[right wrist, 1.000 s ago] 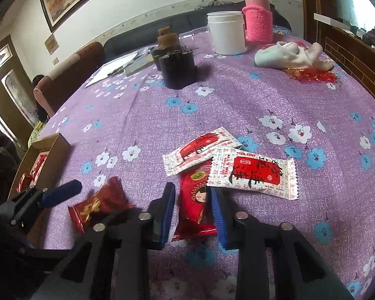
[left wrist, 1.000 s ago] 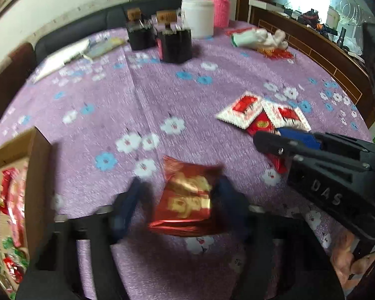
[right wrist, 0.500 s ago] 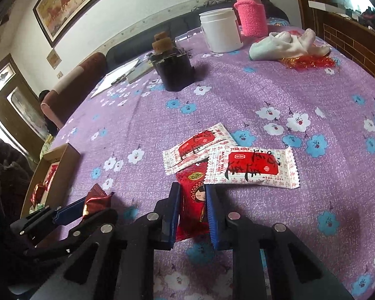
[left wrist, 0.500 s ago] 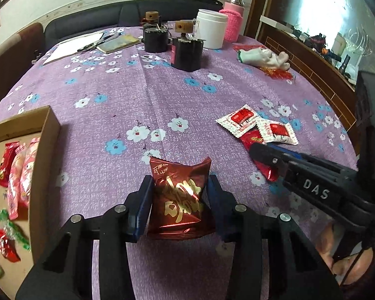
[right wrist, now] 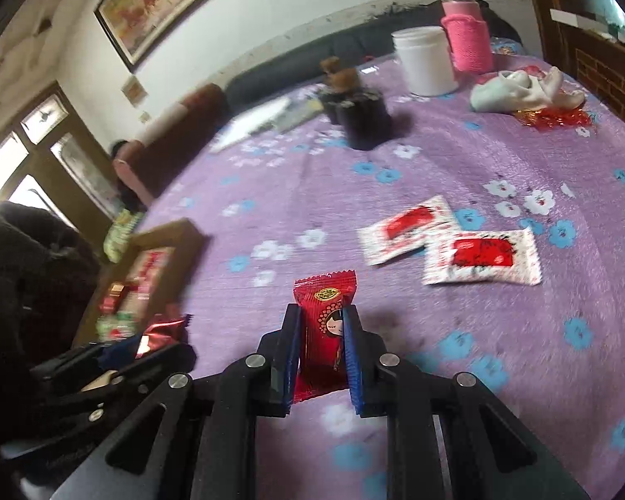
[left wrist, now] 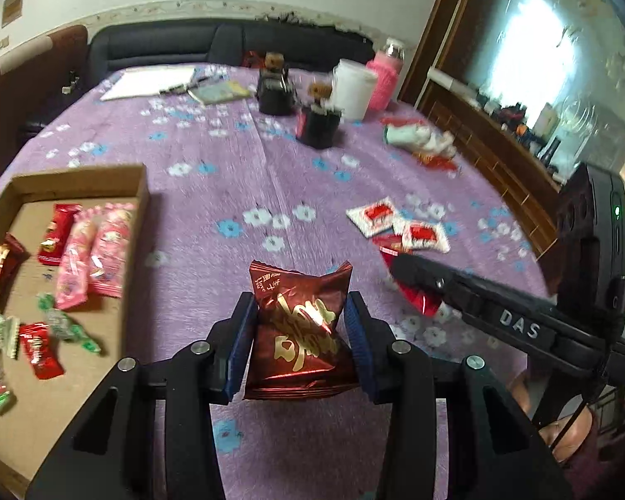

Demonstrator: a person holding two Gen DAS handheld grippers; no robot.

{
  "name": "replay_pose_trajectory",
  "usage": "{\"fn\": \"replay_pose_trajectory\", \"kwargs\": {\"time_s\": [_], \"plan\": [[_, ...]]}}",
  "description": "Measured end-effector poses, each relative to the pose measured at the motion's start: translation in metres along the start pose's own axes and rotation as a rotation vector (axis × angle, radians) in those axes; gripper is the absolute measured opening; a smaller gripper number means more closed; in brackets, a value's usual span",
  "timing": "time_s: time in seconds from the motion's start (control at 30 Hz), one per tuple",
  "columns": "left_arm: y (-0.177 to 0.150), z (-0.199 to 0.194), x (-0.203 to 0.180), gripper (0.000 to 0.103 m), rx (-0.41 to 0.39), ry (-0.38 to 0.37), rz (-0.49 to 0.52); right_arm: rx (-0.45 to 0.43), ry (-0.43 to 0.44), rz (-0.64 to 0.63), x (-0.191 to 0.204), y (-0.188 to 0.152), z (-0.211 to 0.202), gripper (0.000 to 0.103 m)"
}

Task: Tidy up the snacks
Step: 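Carry the dark red packet and red bar over the tray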

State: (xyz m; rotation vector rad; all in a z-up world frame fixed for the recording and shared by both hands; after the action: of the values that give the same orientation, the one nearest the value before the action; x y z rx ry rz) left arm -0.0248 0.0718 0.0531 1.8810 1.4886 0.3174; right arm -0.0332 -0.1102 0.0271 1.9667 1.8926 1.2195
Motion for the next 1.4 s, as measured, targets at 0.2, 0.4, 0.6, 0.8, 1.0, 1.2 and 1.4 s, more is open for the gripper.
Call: {"fn": "replay_pose_trajectory", "kwargs": {"time_s": [0.2,0.4,0.6,0.8,1.0,1.2,1.4], "plan": [[0.005,-0.015,0.014,0.041,-0.024,0.024,-0.025,0.009,0.078,-0.004,0.026,0.002,-0.004,0.02],[-0.007,-0.051,0.042,0.041,-0.074,0.042,-0.086,-0.004,0.118,-0.025,0.048,0.004,-0.015,0.02],[-0.027,-0.078,0.091,0.041,-0.094,0.122,-0.179,0.013,0.101,-0.163,0.1,-0.012,-0.012,0.019],[-0.048,-0.088,0.135,0.041,-0.092,0.228,-0.251,0.051,0.127,-0.283,0.156,-0.032,0.004,0.019],[-0.067,-0.084,0.161,0.041,-0.065,0.268,-0.302,0.13,0.14,-0.383,0.206,-0.055,0.038,0.019],[-0.078,-0.076,0.178,0.042,-0.031,0.285,-0.345,0.203,0.098,-0.449,0.229,-0.076,0.074,0.019],[-0.081,-0.071,0.182,0.042,-0.019,0.297,-0.359,0.217,0.061,-0.482,0.234,-0.085,0.091,0.019]]}}
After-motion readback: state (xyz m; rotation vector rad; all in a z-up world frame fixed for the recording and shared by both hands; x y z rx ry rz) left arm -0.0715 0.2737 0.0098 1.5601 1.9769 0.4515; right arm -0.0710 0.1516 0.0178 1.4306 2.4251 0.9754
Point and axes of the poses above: each gripper's, at about its wrist camera, not at the fingertips, and z roughly the way its jaws point, x to its left, y to its top, the point moved 3 cm from there along z, roughly the way its jaws point
